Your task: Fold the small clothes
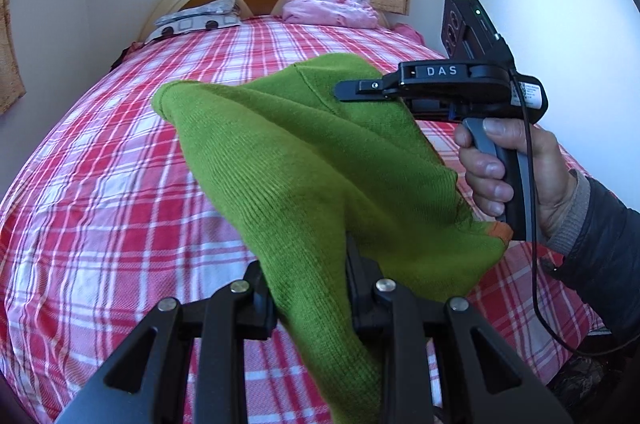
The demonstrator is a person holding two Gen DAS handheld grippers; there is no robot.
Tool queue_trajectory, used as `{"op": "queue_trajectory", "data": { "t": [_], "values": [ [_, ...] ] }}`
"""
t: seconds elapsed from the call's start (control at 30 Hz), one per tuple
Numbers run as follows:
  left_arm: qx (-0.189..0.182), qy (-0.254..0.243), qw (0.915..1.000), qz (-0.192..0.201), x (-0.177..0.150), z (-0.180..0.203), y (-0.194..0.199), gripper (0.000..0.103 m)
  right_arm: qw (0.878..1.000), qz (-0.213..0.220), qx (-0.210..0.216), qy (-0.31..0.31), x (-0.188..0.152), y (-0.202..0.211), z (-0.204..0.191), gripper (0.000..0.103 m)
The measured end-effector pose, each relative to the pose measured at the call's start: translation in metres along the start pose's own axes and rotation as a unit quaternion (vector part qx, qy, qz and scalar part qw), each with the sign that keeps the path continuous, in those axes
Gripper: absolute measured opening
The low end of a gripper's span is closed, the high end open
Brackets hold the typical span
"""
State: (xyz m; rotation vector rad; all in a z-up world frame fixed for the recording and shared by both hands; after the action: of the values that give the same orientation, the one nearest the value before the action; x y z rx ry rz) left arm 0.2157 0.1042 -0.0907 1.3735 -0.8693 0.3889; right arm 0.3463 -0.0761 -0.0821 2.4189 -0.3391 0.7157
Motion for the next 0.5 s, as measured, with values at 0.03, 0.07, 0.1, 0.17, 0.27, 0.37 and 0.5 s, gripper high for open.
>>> {"op": "queue_trajectory", "data": {
  "t": [0.03, 0.07, 0.1, 0.17, 0.27, 0.37, 0.5],
  "values": [
    [0.004, 0.002, 1.0, -0.001, -0.002, -0.002, 0.001, 0.027, 1.0, -0.004, 0.002, 0.001, -0.001, -0.004, -0.004, 0.026],
    [0.007, 0.004, 1.0, -0.002, -0.004, -0.006, 0.002, 0.027, 1.0, -0.008, 0.003, 0.002, -0.002, -0.01, -0.007, 0.026],
    [0.01, 0.006, 0.9999, -0.002, -0.005, -0.008, 0.003, 0.027, 1.0, -0.011, 0.004, 0.003, -0.002, -0.014, -0.009, 0.026],
    [0.015, 0.012, 0.9998, -0.003, -0.01, -0.014, 0.004, 0.027, 1.0, -0.017, 0.007, 0.004, -0.003, -0.025, -0.014, 0.026],
    [0.022, 0.018, 0.9996, -0.006, -0.019, -0.023, 0.008, 0.027, 1.0, -0.027, 0.012, 0.004, -0.005, -0.04, -0.02, 0.026],
    [0.029, 0.023, 0.9992, -0.011, -0.027, -0.031, 0.011, 0.027, 0.999, -0.037, 0.018, 0.006, -0.01, -0.055, -0.026, 0.026],
    [0.033, 0.039, 0.9985, -0.019, -0.04, -0.043, 0.012, 0.027, 0.998, -0.054, 0.021, 0.003, -0.017, -0.08, -0.032, 0.026]
  ]
}}
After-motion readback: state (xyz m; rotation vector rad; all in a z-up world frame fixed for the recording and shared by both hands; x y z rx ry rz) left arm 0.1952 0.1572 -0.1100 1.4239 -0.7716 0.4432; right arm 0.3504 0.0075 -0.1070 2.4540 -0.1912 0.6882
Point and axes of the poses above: each gripper's, at about its wrist camera, not at the fingertips, and y roughly against the way its jaws point, z to its right, x to its top, the point moved 2 cm from there along -y, roughly the way its jaws point, and after that the axes turned 9 degrees about -y, right-handed, at the moved point
